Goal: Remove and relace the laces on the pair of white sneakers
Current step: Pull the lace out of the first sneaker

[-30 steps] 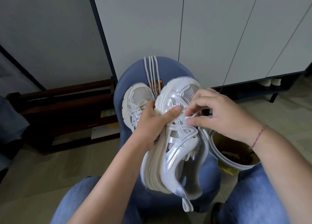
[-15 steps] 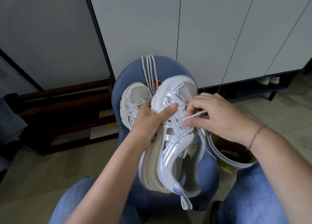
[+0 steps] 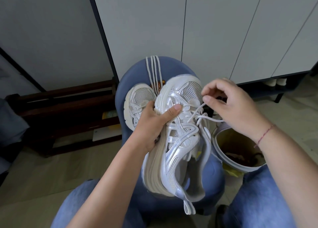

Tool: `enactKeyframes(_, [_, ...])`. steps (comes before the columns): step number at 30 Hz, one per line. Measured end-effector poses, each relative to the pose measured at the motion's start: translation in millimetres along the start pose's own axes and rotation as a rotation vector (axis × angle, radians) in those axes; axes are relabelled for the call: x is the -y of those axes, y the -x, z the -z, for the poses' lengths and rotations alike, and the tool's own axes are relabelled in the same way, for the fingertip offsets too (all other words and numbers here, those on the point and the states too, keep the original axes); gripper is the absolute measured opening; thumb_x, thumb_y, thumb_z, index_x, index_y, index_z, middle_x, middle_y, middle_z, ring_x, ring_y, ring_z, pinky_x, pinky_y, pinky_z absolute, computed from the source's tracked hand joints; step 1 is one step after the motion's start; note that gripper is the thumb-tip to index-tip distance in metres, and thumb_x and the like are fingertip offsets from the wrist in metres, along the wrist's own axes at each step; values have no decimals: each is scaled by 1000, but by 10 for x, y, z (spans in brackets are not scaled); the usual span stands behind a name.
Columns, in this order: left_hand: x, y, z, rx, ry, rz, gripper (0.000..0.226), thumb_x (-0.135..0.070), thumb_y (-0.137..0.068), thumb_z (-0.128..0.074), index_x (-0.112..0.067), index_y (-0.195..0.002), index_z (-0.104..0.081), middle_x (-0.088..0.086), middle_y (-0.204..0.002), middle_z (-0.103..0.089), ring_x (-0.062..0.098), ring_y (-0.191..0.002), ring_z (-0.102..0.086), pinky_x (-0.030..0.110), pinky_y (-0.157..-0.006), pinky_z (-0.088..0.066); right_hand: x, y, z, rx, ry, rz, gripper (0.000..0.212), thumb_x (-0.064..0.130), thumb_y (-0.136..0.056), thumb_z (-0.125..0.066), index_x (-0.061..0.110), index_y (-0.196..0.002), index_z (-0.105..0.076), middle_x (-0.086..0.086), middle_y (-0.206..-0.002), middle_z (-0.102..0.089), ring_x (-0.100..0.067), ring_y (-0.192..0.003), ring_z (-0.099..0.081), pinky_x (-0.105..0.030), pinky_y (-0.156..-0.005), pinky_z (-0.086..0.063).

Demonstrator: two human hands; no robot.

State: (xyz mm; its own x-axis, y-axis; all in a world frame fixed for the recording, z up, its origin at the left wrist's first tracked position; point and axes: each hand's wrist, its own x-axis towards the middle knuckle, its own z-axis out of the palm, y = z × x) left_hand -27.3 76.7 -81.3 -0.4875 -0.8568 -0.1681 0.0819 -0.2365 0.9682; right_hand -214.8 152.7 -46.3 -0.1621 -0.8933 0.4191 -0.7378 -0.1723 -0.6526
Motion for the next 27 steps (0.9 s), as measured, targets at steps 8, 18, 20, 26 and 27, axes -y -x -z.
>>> enactKeyframes(8, [3, -6, -12, -19, -7, -25, 69, -34, -56, -84, -17, -116, -54, 8, -106, -74, 27, -96, -73, 50, -91, -56, 116, 49, -114, 189, 213, 189, 34, 66, -70, -53, 33, -76, -53, 13, -87, -49, -5, -91, -41, -16, -88, -23])
enactKeyframes(18, [17, 12, -24, -3, 6, -38, 63, -29, -60, -81, -16, -115, -52, 1, -93, -76, 21, -86, -74, 40, -75, -60, 89, 78, -143, 287, 275, 220, 32, 67, -76, -42, 36, -69, -44, 14, -80, -42, -2, -84, -37, -29, -73, -21])
enactKeyframes(20, [22, 15, -34, -3, -11, -36, 73, -31, -59, -82, -14, -122, -49, 4, -100, -74, 23, -88, -74, 43, -81, -60, 84, 73, -152, 277, 111, 170, 28, 57, -82, -53, 33, -68, -46, 12, -77, -44, -2, -82, -44, -26, -75, -31])
enactKeyframes(26, [0, 7, -16, 15, 2, -18, 69, -34, -59, -81, -19, -119, -51, 4, -102, -76, 23, -92, -74, 46, -87, -57, 51, 21, 9, -104, -202, -80, 27, 36, -95, -51, 25, -70, -51, 17, -61, -47, 2, -59, -43, -14, -59, -34])
enactKeyframes(27, [-1, 4, -12, 16, 0, -17, 71, -34, -59, -82, -18, -121, -51, 4, -104, -75, 23, -93, -74, 46, -88, -57, 18, 7, 33, -194, -269, -145, 29, 34, -96, -50, 24, -69, -49, 17, -58, -45, 3, -56, -41, -15, -58, -34])
